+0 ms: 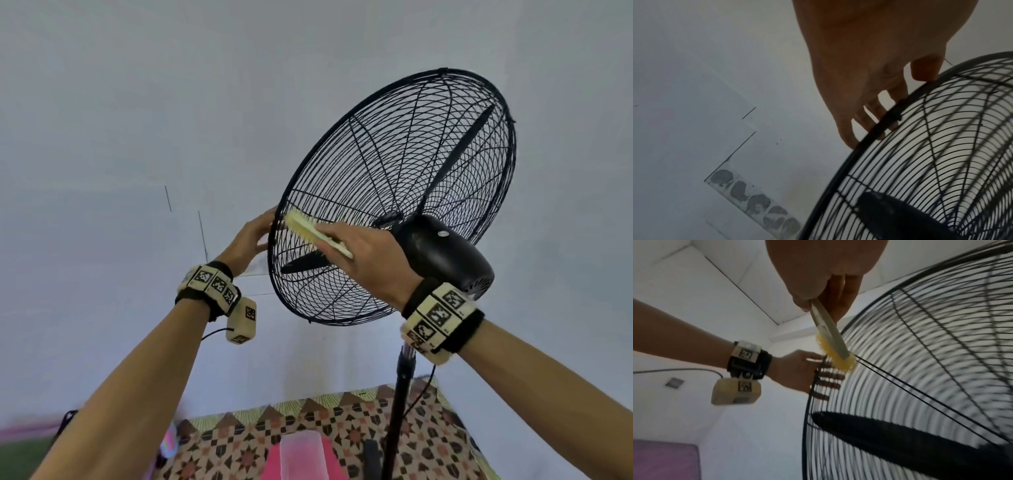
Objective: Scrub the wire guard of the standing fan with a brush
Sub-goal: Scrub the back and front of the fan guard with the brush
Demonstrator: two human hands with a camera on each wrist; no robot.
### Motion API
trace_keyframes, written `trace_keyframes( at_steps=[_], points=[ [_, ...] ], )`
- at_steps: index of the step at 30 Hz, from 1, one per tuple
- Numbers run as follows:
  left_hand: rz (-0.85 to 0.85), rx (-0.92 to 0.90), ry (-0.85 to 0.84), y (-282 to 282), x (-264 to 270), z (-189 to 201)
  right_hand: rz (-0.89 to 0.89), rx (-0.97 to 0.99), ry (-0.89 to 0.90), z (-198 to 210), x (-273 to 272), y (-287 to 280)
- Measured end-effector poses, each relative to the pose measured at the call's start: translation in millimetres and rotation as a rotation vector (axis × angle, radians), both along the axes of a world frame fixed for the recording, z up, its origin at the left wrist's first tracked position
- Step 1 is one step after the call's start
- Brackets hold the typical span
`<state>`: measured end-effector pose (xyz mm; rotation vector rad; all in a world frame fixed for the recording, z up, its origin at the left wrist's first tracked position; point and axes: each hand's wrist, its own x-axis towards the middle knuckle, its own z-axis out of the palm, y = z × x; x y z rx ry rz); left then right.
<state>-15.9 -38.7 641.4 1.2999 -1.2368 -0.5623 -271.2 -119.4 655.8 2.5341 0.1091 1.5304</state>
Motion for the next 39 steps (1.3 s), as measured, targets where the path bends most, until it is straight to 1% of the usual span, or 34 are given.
trace_keyframes(
  at_steps=[1,3,5,6,7,8,10,11,12,14,17,18,19,20,21,22,23,24,25,26,27,28,30,31,32,33,34,35,36,37,38,39],
  points=[
    [-0.038,0.023,0.033,1.1,7.3,-6.6,-0.004,0.002,0.007,5.8,11.1,9.8],
    [-0.126,0.092,0.051,3.9,19.7,-24.8,-0.015,0.115,0.032,15.2,31.9,27.8],
    [-0.181,0.136,-0.030,1.4,28.9,-52.0,-0.020,0.270,0.053,17.3,51.8,38.1],
    [-0.168,0.137,-0.084,-2.9,32.5,-66.4,-0.028,0.321,0.084,14.1,61.6,41.1],
    [-0.141,0.119,-0.115,-8.2,34.3,-79.9,-0.044,0.330,0.141,7.4,70.6,41.7],
    [-0.116,0.089,-0.111,-14.9,34.5,-93.8,-0.070,0.296,0.221,-0.4,79.3,42.9],
    [-0.101,0.023,-0.023,-28.1,30.6,-118.9,-0.135,0.191,0.412,-15.6,93.1,44.1],
    [-0.091,-0.015,0.015,-34.2,29.4,-130.7,-0.162,0.160,0.483,-17.7,96.2,44.9],
    [-0.066,-0.042,0.013,-35.2,26.8,-135.3,-0.183,0.144,0.507,-12.7,97.3,45.8],
    [-0.003,-0.089,-0.051,-39.7,26.2,-142.5,-0.227,0.109,0.429,11.4,95.7,48.7],
    [0.035,-0.101,-0.088,-44.8,31.7,-142.0,-0.259,0.006,0.133,51.1,83.0,49.7],
    [0.049,-0.099,-0.110,-46.9,33.2,-141.8,-0.262,-0.028,0.041,58.2,78.8,51.6],
    [0.066,-0.099,-0.145,-48.0,33.4,-141.0,-0.250,-0.049,-0.006,57.3,77.5,53.0],
    [0.078,-0.093,-0.173,-47.9,32.8,-139.6,-0.215,-0.040,0.012,50.5,79.3,55.3],
    [0.083,-0.091,-0.198,-48.3,33.6,-139.0,-0.173,-0.025,0.084,39.4,83.5,58.2],
    [0.081,-0.097,-0.209,-47.1,33.2,-137.2,-0.155,-0.018,0.212,24.7,89.0,59.9],
    [0.075,-0.110,-0.213,-46.9,32.8,-136.7,-0.168,-0.038,0.351,9.0,95.5,59.3],
    [0.062,-0.128,-0.220,-46.9,32.8,-136.4,-0.201,-0.083,0.448,-4.7,101.2,57.4],
    [0.052,-0.141,-0.234,-46.2,32.9,-134.3,-0.218,-0.115,0.485,-10.6,105.1,52.9],
    [0.057,-0.132,-0.258,-46.2,33.2,-131.9,-0.221,-0.090,0.468,-6.0,105.5,51.4],
    [0.071,-0.116,-0.277,-45.0,33.0,-129.6,-0.220,-0.039,0.412,5.7,102.9,52.8],
    [0.078,-0.109,-0.285,-43.6,32.9,-127.5,-0.217,-0.009,0.322,19.8,98.2,54.1],
    [0.056,-0.123,-0.261,-43.6,34.6,-126.0,-0.232,-0.006,0.064,50.6,84.7,53.6],
    [0.043,-0.132,-0.257,-44.1,34.7,-126.7,-0.235,0.036,-0.048,59.6,77.3,52.8],
    [0.041,-0.125,-0.255,-45.2,34.9,-128.2,-0.223,0.114,-0.112,59.8,73.4,50.7],
    [0.046,-0.116,-0.254,-44.2,33.5,-127.6,-0.191,0.176,-0.117,53.5,73.2,51.0],
    [0.065,-0.095,-0.253,-44.1,33.2,-128.6,-0.148,0.202,-0.028,39.7,75.7,53.0],
    [0.065,-0.093,-0.254,-42.2,30.9,-127.8,-0.121,0.164,0.127,19.1,80.7,53.0],
    [0.055,-0.109,-0.248,-41.1,29.3,-126.4,-0.116,0.063,0.281,-1.6,86.8,51.5],
    [0.037,-0.127,-0.245,-39.8,28.2,-125.6,-0.127,-0.043,0.393,-18.2,91.9,47.5],
    [0.030,-0.133,-0.253,-39.2,26.8,-124.7,-0.126,-0.089,0.438,-23.7,92.4,42.6],
    [0.029,-0.127,-0.255,-39.3,26.6,-123.7,-0.118,-0.067,0.434,-18.9,90.4,38.4]
  ],
)
